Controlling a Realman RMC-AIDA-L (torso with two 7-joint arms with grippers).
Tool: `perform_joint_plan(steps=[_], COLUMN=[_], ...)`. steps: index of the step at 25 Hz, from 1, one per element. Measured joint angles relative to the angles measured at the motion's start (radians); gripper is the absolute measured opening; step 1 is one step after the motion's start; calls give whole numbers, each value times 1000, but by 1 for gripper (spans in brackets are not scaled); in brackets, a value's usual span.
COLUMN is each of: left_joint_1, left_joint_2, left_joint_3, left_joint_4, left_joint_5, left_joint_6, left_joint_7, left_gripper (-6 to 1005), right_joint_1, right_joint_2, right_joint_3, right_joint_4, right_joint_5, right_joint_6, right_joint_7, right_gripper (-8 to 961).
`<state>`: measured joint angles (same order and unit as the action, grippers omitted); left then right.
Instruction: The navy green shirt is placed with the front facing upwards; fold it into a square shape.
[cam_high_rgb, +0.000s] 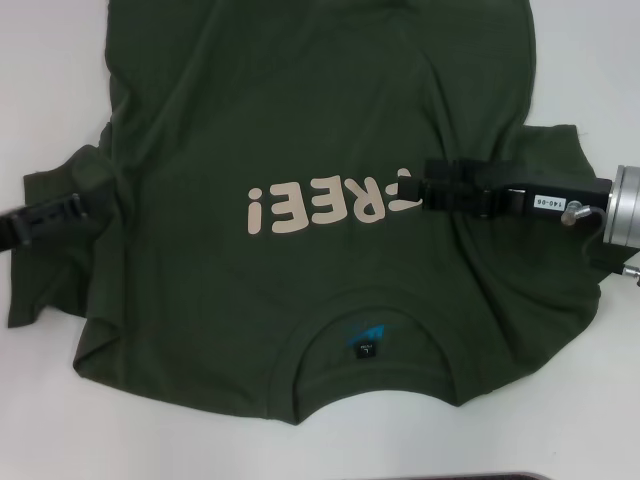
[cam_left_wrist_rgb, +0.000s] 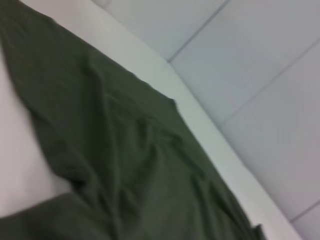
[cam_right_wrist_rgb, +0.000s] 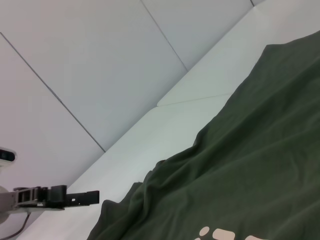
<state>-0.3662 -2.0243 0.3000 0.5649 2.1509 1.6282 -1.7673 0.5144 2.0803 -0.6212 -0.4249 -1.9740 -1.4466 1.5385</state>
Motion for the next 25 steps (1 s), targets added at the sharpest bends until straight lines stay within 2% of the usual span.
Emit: perform_joint_plan(steps=[3,7,25], left_joint_1=[3,3,11], left_joint_2=[15,23,26], left_joint_3=[-3,-6,-7], left_joint_4=[17,28,49], left_joint_5=[17,42,61], left_joint_6=[-37,-86,-217], left_joint_7=[-24,-35,-36], left_gripper=[912,910,901], right_joint_1=[0,-1,-5], right_joint_2=[-2,-3,-8], right_joint_3=[0,0,24], right_joint_4=[0,0,-1], right_joint_5=[0,0,0], right_joint_6=[0,0,-8], right_joint_7=[5,5,6], right_gripper=[896,895,895])
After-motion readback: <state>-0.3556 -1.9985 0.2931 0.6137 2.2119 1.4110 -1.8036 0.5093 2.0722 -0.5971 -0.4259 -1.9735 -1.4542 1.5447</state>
